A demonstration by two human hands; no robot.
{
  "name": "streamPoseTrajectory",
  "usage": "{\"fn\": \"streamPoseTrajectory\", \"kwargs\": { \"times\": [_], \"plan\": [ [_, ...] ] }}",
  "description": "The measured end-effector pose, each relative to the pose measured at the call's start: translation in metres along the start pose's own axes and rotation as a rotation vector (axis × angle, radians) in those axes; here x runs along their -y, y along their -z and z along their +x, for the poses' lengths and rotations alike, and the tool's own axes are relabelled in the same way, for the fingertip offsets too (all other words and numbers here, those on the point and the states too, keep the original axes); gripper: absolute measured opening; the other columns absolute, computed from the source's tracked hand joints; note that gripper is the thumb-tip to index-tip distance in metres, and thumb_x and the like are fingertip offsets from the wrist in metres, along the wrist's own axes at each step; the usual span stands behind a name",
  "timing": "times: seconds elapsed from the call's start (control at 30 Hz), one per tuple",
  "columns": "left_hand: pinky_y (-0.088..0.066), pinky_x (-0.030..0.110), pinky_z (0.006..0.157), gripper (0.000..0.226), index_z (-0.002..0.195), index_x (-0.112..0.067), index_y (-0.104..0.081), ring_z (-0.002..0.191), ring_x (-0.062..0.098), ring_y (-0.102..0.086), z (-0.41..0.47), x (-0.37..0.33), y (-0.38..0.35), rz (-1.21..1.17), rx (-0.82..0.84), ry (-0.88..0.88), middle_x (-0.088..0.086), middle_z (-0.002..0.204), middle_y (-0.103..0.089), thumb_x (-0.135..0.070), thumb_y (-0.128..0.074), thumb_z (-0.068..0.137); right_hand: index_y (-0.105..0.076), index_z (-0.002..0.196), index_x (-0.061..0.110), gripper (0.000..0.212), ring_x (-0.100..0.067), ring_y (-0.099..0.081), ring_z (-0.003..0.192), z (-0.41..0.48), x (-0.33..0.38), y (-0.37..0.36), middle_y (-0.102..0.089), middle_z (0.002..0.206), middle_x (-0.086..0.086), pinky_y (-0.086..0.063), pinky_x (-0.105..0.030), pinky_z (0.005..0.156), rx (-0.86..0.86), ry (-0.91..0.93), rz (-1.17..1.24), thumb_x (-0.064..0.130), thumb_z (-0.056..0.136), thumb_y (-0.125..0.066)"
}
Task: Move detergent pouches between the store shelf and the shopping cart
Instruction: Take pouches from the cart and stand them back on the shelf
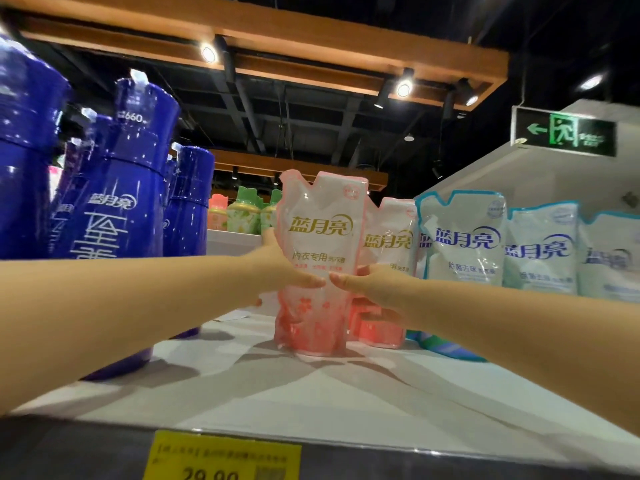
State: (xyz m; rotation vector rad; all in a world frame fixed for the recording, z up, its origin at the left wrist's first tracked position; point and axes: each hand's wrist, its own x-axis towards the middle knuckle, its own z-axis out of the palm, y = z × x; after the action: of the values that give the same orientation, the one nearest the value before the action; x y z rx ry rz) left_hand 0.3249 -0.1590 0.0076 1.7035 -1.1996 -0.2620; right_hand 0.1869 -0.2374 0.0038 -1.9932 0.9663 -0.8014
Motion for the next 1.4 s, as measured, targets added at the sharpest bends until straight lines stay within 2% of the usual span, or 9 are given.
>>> {"fn": "streamPoseTrajectory", "kwargs": {
  "times": [0.13,0.33,0.43,0.57,0.7,1.03,1.2,1.3,1.4],
  "plan": [
    [-0.046,0.037,0.091,0.108,0.146,-0.024,-0.009,0.118,0.028,-0.051,-0.027,-0.015,-0.005,-0.007,-0.145,-0.140,0.009,0.135,-0.045,-0.024,-0.082,0.066,-0.047,0.133,0.011,0.063,-0.020,-0.054,0.115,-0.033,-0.003,0.016,-0.056,0.129,-0.005,-0.048,-0.038,0.098,-0.044,0.045,-0.071,0.043,0.082,-0.066],
    [-0.040,0.035,0.098,0.061,0.129,-0.021,-0.045,0.118,0.020,-0.044,-0.093,-0.058,-0.049,0.359,-0.177,-0.458,0.004,0.133,-0.043,-0.037,-0.072,0.077,-0.062,0.090,0.020,0.008,-0.013,-0.060,0.094,-0.125,-0.012,0.070,-0.065,0.092,0.002,-0.046,-0.026,0.078,-0.100,0.144,-0.174,0.027,0.087,-0.065],
    [-0.039,0.031,0.093,0.038,0.116,-0.018,-0.056,0.111,0.019,-0.048,-0.144,-0.090,-0.089,0.470,-0.136,-0.709,0.004,0.121,-0.055,-0.039,-0.062,0.085,-0.062,0.094,0.017,0.010,-0.012,-0.058,0.084,-0.186,-0.026,0.109,-0.061,0.080,0.001,-0.043,-0.021,0.068,-0.189,0.178,-0.172,0.019,0.085,-0.066],
    [-0.040,0.035,0.088,0.020,0.104,-0.012,-0.062,0.103,0.025,-0.054,-0.223,-0.137,-0.165,0.296,-0.027,-0.918,0.007,0.105,-0.062,-0.023,-0.059,0.087,-0.066,0.097,0.012,0.016,-0.010,-0.054,0.074,-0.283,-0.066,0.170,-0.060,0.085,-0.003,-0.041,-0.016,0.061,-0.345,0.185,-0.292,0.013,0.082,-0.068],
    [-0.042,0.037,0.081,0.035,0.098,-0.011,-0.065,0.093,0.028,-0.058,-0.305,-0.185,-0.254,0.132,0.137,-1.054,0.010,0.097,-0.066,-0.027,-0.044,0.075,-0.064,0.081,0.013,0.003,-0.014,-0.051,0.075,-0.389,-0.119,0.238,-0.058,0.076,-0.003,-0.044,-0.031,0.072,-0.509,0.103,-0.492,0.015,0.081,-0.066],
    [-0.036,0.016,0.062,0.015,0.088,-0.020,-0.069,0.068,0.005,-0.052,-0.463,-0.296,-0.473,-0.280,0.526,-1.130,-0.005,0.072,-0.064,-0.021,-0.054,0.085,-0.056,0.077,0.027,0.010,-0.001,-0.053,0.066,-0.595,-0.251,0.380,-0.059,0.069,0.011,-0.041,-0.023,0.063,-0.731,-0.177,-0.703,0.023,0.082,-0.063],
    [-0.041,0.025,0.068,0.027,0.089,-0.017,-0.068,0.068,0.006,-0.054,-0.523,-0.327,-0.604,-0.420,0.711,-1.206,-0.001,0.077,-0.068,-0.028,-0.045,0.080,-0.062,0.085,0.018,0.005,-0.017,-0.061,0.079,-0.660,-0.334,0.445,-0.065,0.079,0.000,-0.047,-0.034,0.077,-0.884,-0.281,-0.835,0.014,0.084,-0.061],
    [-0.033,0.008,0.063,0.023,0.087,-0.015,-0.067,0.073,0.004,-0.050,-0.556,-0.341,-0.678,-0.477,0.822,-1.198,-0.004,0.075,-0.063,-0.027,-0.048,0.083,-0.063,0.085,0.020,0.007,-0.010,-0.057,0.074,-0.697,-0.395,0.477,-0.062,0.076,0.005,-0.045,-0.025,0.075,-1.013,-0.431,-0.749,0.013,0.085,-0.061],
    [-0.032,0.010,0.062,0.017,0.084,-0.014,-0.066,0.075,0.005,-0.049,-0.590,-0.351,-0.753,-0.504,0.967,-1.139,-0.006,0.071,-0.058,-0.024,-0.052,0.086,-0.060,0.082,0.025,0.014,0.007,-0.052,0.062,-0.739,-0.455,0.498,-0.056,0.067,0.017,-0.038,-0.008,0.064,-1.120,-0.603,-0.638,0.011,0.084,-0.061]
  ]
}}
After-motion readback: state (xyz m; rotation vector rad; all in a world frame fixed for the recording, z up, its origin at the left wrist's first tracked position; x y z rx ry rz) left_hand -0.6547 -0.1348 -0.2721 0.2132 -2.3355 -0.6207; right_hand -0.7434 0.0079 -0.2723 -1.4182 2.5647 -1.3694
